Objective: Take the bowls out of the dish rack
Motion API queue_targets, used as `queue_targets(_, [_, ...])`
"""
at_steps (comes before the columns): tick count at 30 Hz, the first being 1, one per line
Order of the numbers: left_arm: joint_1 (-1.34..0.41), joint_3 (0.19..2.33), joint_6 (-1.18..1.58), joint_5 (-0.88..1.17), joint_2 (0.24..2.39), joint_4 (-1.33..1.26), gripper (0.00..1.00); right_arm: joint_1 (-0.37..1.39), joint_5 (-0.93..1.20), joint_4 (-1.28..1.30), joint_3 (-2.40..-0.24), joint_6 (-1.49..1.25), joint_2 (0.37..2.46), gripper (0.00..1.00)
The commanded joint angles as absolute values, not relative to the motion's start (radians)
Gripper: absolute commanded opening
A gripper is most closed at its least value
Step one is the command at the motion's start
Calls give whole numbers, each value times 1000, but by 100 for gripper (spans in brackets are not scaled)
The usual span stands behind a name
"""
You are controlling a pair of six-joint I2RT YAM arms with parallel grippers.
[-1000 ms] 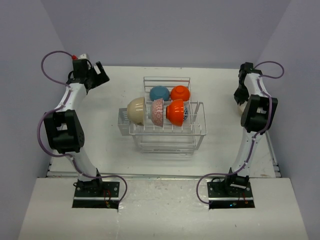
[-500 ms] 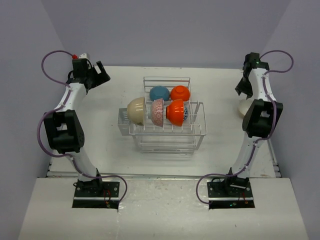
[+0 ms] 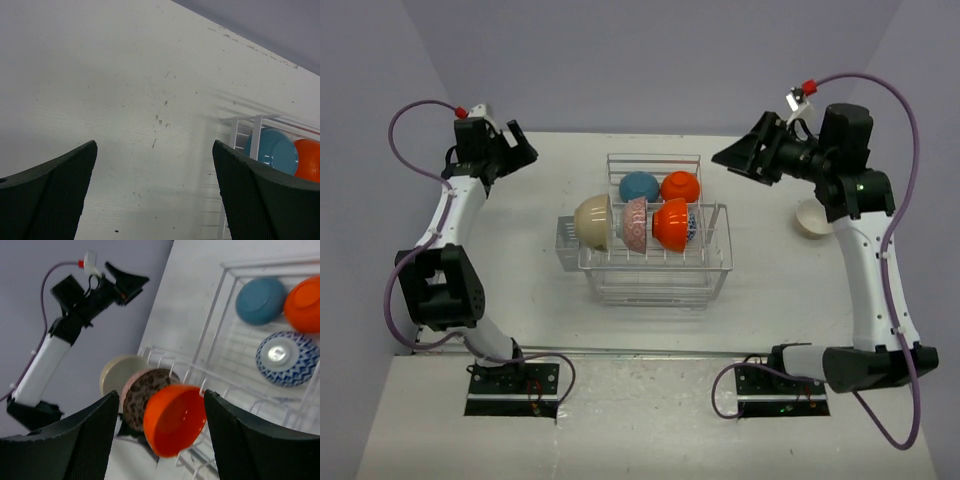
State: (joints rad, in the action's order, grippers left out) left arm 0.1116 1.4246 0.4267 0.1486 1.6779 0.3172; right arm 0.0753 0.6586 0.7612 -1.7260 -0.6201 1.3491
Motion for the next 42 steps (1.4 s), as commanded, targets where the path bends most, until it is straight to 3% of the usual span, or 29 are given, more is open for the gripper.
queue_targets(1, [113, 1394, 414, 160, 1608, 325, 96, 96, 943, 645, -1541, -725, 1303, 70])
queue_targets(11, [114, 1355, 393, 172, 1531, 345, 96, 199, 1011, 517, -1267, -775, 1154, 70])
queue_targets(24, [114, 1354, 391, 183, 1537, 336, 96, 282, 1034, 396, -1244, -876, 1189, 66])
queue_targets(38, [114, 1399, 396, 192, 1574, 341, 97, 321, 1043, 269, -1252, -946, 1290, 47])
queue_targets(42, [115, 1399, 390, 186, 1577, 347, 97, 322, 1052, 229, -1239, -986, 1293, 37])
